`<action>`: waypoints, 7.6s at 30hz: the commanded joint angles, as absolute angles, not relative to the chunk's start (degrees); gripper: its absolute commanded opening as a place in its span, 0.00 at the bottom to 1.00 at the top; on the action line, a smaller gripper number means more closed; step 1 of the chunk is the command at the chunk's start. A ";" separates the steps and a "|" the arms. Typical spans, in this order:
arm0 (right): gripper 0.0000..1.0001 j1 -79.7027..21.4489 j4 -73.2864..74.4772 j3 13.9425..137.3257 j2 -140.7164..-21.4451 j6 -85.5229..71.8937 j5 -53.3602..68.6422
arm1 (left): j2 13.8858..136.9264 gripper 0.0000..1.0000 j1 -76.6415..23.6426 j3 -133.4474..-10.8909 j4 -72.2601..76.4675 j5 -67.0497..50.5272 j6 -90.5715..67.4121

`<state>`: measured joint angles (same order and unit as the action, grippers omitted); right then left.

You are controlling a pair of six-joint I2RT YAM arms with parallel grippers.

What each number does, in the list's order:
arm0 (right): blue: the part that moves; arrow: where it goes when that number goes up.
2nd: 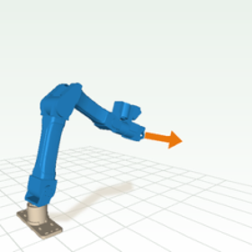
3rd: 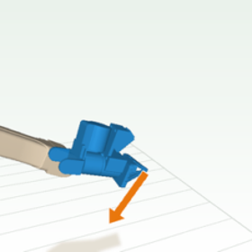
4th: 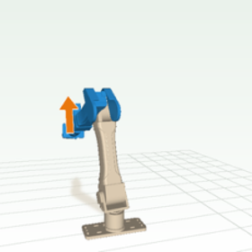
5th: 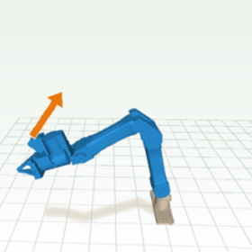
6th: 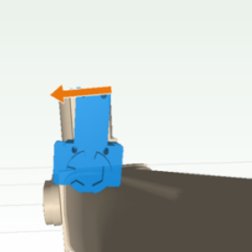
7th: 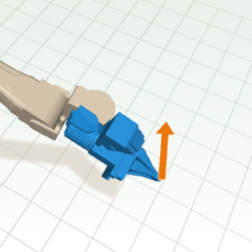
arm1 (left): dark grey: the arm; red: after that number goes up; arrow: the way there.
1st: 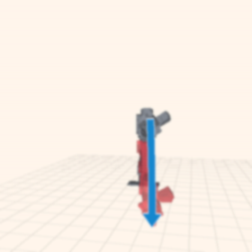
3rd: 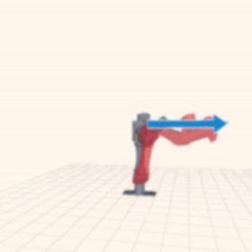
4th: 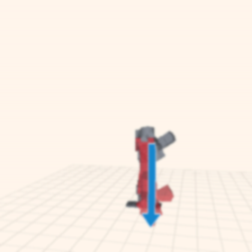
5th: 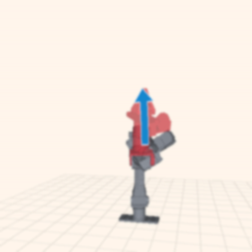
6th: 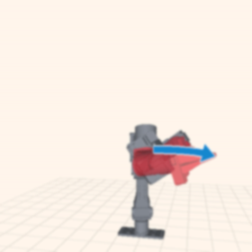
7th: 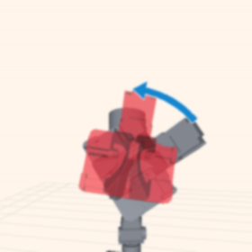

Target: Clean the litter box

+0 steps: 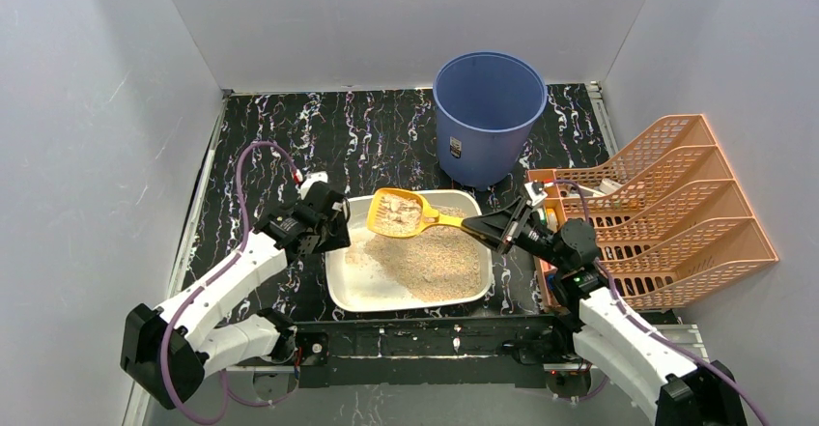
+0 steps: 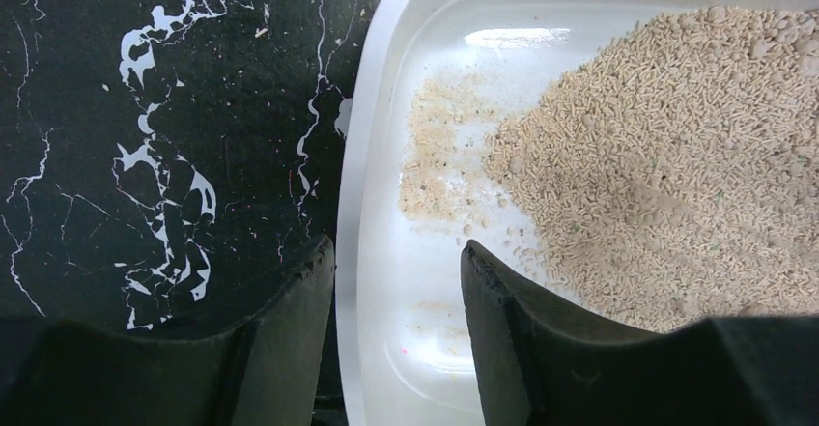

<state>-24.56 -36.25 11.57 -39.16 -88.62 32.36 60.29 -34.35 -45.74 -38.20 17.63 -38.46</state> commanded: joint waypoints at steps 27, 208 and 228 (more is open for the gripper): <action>0.01 -32.16 -38.53 18.16 -43.64 -82.37 29.48 | 54.82 0.91 -34.54 -75.64 -59.16 35.13 -38.54; 0.01 -34.63 66.54 95.85 -57.51 -17.47 22.19 | 85.25 0.98 -34.10 -69.15 -35.34 17.17 -7.50; 0.01 -34.65 68.67 89.65 -52.79 -20.14 22.32 | 99.75 0.83 -34.10 -74.72 -29.37 10.40 2.41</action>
<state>-34.74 70.08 90.78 -53.71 -18.87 20.88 97.27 -34.28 -72.51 -29.89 10.94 0.43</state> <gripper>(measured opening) 0.283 0.881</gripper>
